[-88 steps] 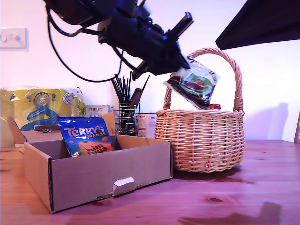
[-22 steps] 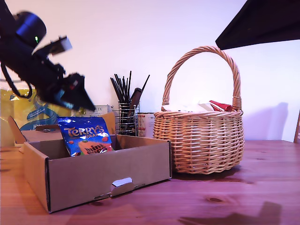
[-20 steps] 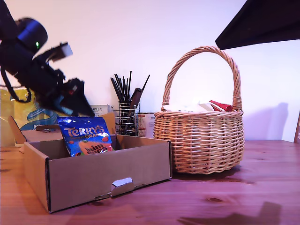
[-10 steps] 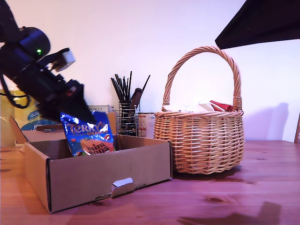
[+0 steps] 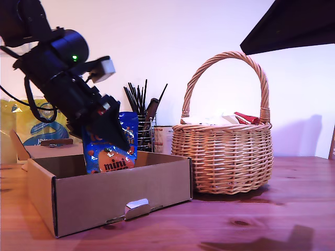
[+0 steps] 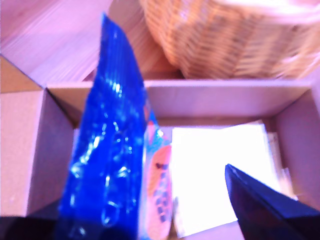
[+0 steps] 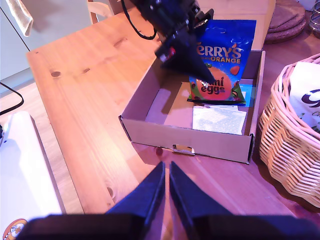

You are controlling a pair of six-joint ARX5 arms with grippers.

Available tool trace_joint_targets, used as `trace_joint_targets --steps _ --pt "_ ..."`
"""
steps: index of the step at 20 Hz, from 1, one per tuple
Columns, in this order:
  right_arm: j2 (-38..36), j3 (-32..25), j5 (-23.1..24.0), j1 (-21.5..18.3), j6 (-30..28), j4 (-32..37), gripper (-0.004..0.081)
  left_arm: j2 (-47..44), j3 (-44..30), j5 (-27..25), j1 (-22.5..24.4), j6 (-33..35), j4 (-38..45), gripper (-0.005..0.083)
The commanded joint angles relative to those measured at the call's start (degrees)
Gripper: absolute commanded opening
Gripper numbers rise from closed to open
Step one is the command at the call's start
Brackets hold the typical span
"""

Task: Move the bags of Easter eggs from the cardboard box on the left into the woven basket on the right side.

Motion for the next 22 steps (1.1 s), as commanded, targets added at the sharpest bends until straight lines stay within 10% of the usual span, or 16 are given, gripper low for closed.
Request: trace_joint_targets --steps 1,10,16,22 --pt "-0.1 0.8 -0.1 -0.2 -0.2 0.6 -0.0012 1.6 -0.5 -1.7 0.0 0.3 0.1 0.0603" --pt "-0.1 0.8 -0.1 -0.2 -0.2 0.6 -0.0012 7.1 -0.5 -4.7 -1.0 0.3 0.2 0.0596" --pt "-0.1 0.8 0.0 -0.2 -0.2 0.6 -0.0012 7.2 -0.4 -5.4 -1.7 0.0 1.6 0.0138" --pt "-0.1 0.8 0.0 -0.2 -0.2 0.5 -0.0012 5.9 0.5 -4.9 -1.7 -0.6 -0.2 0.0121"
